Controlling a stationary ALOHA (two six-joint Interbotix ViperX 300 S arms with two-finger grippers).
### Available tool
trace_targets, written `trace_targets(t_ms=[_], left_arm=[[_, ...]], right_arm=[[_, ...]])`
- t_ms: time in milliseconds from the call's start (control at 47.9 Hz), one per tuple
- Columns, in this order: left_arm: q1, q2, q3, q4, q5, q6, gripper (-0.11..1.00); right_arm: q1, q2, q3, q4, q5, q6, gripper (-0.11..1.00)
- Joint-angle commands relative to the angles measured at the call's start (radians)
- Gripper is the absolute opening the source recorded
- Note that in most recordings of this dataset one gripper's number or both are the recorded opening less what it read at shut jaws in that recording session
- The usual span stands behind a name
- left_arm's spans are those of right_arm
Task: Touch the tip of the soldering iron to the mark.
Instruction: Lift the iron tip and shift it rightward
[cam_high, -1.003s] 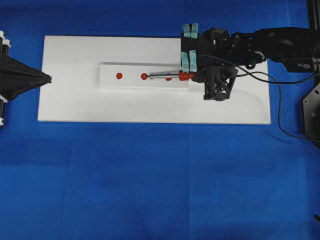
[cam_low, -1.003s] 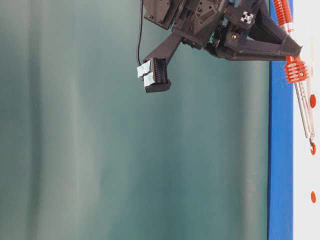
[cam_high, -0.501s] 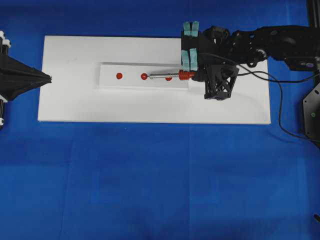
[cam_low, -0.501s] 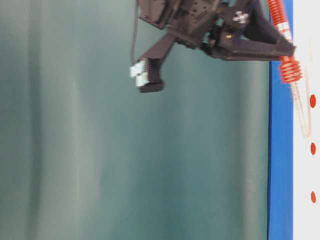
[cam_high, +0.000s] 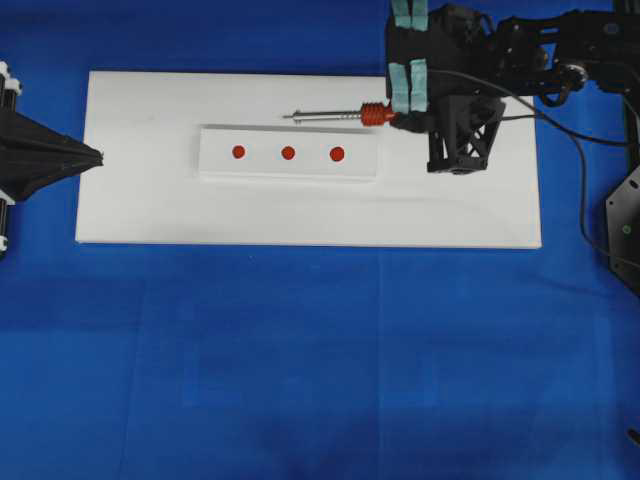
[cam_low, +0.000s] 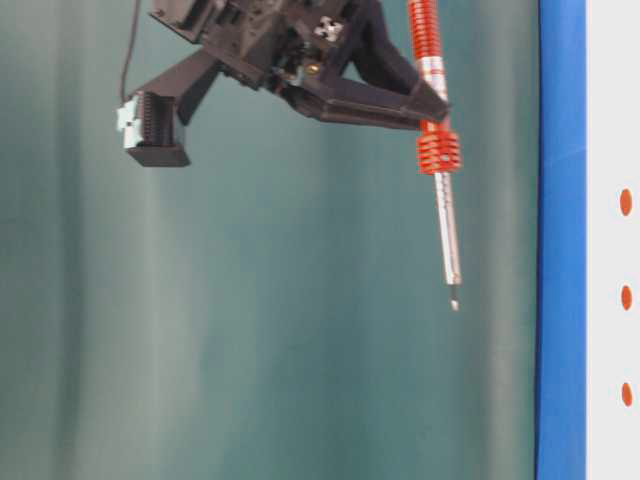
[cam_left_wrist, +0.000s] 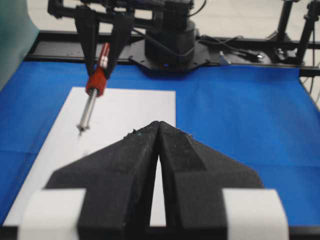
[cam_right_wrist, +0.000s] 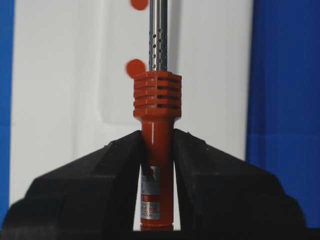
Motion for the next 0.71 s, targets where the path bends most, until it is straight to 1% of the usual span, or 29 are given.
trace_targets(t_ms=[0,84,167,480,689], left_arm=[[0.002,0.005,-0.012,0.002,-0.011,0.002,0.0],[0.002,0.005,-0.012,0.0,-0.011,0.002,0.0],[0.002,0.005,-0.012,0.002,-0.011,0.002,0.0],[0.0,0.005,-0.012,0.0,-0.011,0.002,0.0],[0.0,0.005,-0.012,0.0,-0.021,0.002,0.0]], right_arm=[[-0.003,-0.026,-0.025,-0.043,0.009,0.034,0.06],[-0.002,-0.026,-0.023,-0.074,0.014,0.067,0.06],[0.006,-0.026,-0.02,-0.091,0.014,0.08,0.06],[0.014,-0.035,-0.002,-0.092,0.031,0.081,0.06],[0.015,-0.103,0.072,-0.089,0.029,0.084,0.06]])
